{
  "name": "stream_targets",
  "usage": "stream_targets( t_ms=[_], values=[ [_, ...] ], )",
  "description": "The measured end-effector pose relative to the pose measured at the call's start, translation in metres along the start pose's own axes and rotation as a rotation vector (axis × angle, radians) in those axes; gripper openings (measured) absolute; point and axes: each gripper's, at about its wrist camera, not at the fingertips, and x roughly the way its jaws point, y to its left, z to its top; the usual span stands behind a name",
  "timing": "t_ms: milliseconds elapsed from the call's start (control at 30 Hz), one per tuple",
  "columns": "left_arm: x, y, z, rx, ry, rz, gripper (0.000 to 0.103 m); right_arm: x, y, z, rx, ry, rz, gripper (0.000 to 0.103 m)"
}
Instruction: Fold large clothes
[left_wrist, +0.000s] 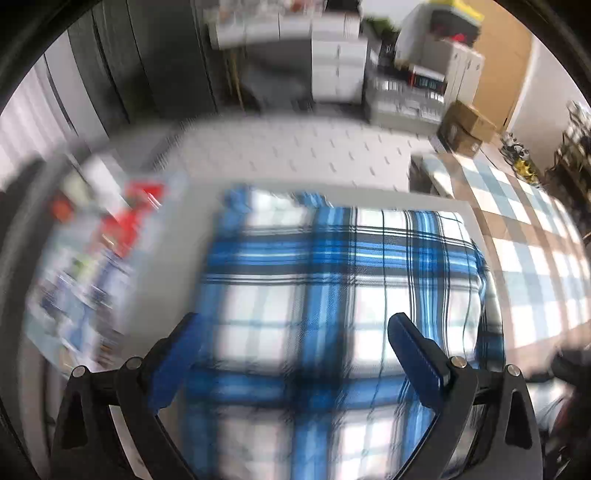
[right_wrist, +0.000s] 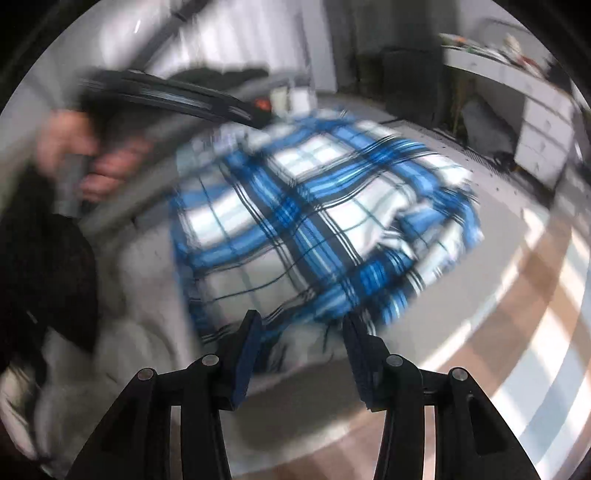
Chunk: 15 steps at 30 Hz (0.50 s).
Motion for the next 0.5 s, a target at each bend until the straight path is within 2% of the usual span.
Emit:
stream_targets(
  t_ms=[33, 67, 167, 233, 300, 333, 400, 500],
  values=[
    [0.025, 0.001, 0.000, -0.008, 0.074, 0.023, 0.097, -0.013, -0.002, -0.003, 0.026, -0.031, 0.013, 0.046],
    [0.036, -0.003, -0.005, -0.002, 0.106, 0.038, 0.098, -0.037, -0.007, -0.014, 0.062, -0.089, 0.014, 0.046],
    [0.039, 0.001, -0.014, -0.037, 0.058, 0.041, 0.100, -0.084, -0.011, -0.035, 0.111, -0.193, -0.010, 0.051],
    [0.022, 0.004, -0.023, -0.098, 0.031, 0.055, 0.098, -0.111, -0.010, -0.047, 0.131, -0.263, -0.040, 0.068],
    [-0.011, -0.002, -0.042, -0.162, -0.047, 0.049, 0.098, -0.128, -0.004, -0.052, 0.131, -0.322, -0.084, 0.071],
    [-0.035, -0.009, -0.056, -0.183, -0.115, 0.053, 0.098, -0.133, -0.002, -0.051, 0.136, -0.343, -0.096, 0.078],
    [-0.073, -0.024, -0.078, -0.202, -0.222, 0.081, 0.098, -0.141, 0.006, -0.052, 0.147, -0.380, -0.094, 0.086],
    [-0.138, -0.057, -0.121, -0.214, -0.408, 0.129, 0.098, -0.159, 0.020, -0.049, 0.131, -0.453, -0.089, 0.090]
  ],
)
